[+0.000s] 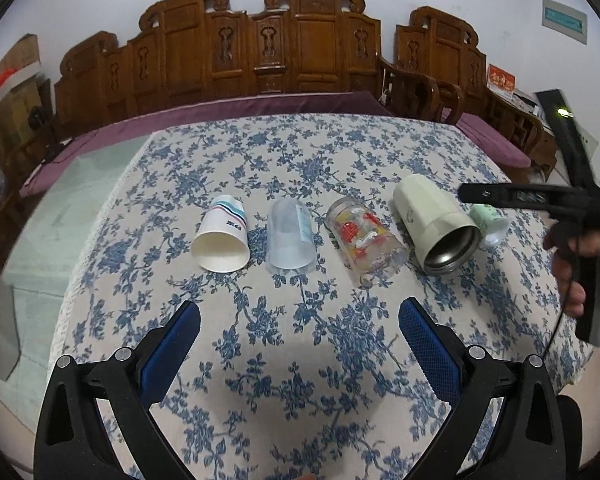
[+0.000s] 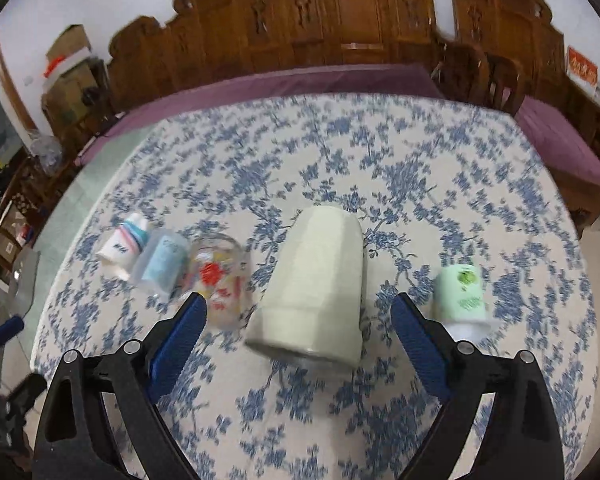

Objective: Flip cup upside down
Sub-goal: 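Move the right tool to the cream tumbler and close around its body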

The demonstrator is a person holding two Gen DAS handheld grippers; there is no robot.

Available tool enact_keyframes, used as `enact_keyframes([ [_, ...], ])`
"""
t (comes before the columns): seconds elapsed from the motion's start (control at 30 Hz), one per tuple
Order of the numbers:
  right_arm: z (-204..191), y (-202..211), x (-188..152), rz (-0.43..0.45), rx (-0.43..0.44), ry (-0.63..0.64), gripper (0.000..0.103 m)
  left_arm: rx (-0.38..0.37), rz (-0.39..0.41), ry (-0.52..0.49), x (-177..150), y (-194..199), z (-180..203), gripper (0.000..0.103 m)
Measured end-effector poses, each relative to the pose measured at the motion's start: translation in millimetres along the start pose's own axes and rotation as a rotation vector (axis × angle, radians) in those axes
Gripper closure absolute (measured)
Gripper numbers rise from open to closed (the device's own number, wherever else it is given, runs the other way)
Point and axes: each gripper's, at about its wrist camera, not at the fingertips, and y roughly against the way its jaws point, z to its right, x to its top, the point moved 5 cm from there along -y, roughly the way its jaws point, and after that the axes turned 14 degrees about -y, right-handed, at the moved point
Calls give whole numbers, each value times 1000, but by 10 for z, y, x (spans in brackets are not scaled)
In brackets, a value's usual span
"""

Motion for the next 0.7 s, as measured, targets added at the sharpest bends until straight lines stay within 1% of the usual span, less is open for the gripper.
enact_keyframes([
  [0.13,11,-439,140,-95,-43,-12,9,-18,-27,13,-25,-180,-40,7],
  [0.27,-4,-730,174,-181,-68,-4,9,-40,-51,26,-95,-312,-54,7],
  [0.3,-2,-818,174,-212,-90,2,9,-47,-58,27,-124,-343,-50,7],
  [0.43,15,-1020,186,-284,-134,4,9,-61,-67,28,-179,-396,-28,7],
  [0.53,44,-1144,160,-363,-134,-1,9,-67,-68,28,-195,-405,-19,7],
  [0.6,66,-1183,151,-383,-146,0,9,-70,-68,28,-203,-402,-13,7],
  [0.63,68,-1205,137,-397,-147,0,14,-71,-69,28,-208,-399,-9,7],
  [0.67,77,-1232,111,-422,-145,0,17,-71,-70,28,-209,-400,-5,7],
  [0.7,85,-1227,110,-423,-145,-5,18,-73,-72,28,-220,-392,-1,7],
])
